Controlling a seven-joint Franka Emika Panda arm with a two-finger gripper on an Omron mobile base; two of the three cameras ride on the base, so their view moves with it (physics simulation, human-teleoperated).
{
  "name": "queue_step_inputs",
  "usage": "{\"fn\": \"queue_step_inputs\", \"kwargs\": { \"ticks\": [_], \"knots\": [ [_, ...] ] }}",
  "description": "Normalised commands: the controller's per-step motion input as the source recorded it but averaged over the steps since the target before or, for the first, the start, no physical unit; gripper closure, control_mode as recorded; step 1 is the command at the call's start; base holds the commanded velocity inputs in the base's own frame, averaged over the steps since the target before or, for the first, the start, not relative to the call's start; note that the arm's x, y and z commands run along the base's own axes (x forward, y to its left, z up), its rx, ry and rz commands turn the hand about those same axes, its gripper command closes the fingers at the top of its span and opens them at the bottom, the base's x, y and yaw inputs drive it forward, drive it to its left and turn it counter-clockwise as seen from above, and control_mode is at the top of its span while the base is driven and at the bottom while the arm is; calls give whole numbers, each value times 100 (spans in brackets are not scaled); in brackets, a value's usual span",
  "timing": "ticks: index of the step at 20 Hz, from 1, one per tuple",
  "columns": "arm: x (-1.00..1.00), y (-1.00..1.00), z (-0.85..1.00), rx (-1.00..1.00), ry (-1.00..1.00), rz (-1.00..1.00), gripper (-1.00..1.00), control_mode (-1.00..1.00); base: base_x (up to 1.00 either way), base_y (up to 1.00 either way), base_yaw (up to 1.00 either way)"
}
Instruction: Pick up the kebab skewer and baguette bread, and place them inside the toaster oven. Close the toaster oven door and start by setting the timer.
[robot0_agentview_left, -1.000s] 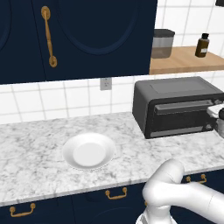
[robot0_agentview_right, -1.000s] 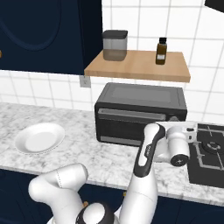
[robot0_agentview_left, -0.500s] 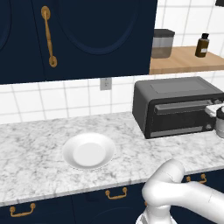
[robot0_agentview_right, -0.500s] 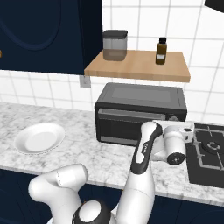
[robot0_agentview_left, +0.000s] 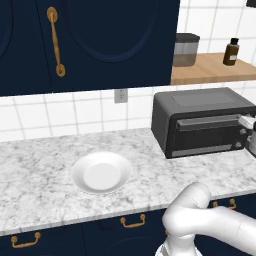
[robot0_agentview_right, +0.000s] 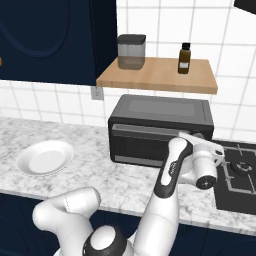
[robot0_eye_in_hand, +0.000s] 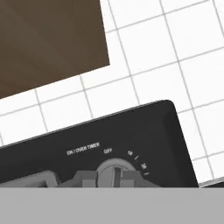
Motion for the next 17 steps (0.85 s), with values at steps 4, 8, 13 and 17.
{"fn": "queue_step_inputs", "kwargs": {
  "ticks": [4, 8, 13, 17],
  "knots": [
    [31, 24, 0, 36, -1, 0, 100, -100, 0, 0, 0],
    [31, 18, 0, 39, 0, 0, 100, -100, 0, 0, 0],
    [23, 24, 0, 45, 0, 0, 100, -100, 0, 0, 0],
    [12, 10, 0, 49, 0, 0, 100, -100, 0, 0, 0]
  ]
}}
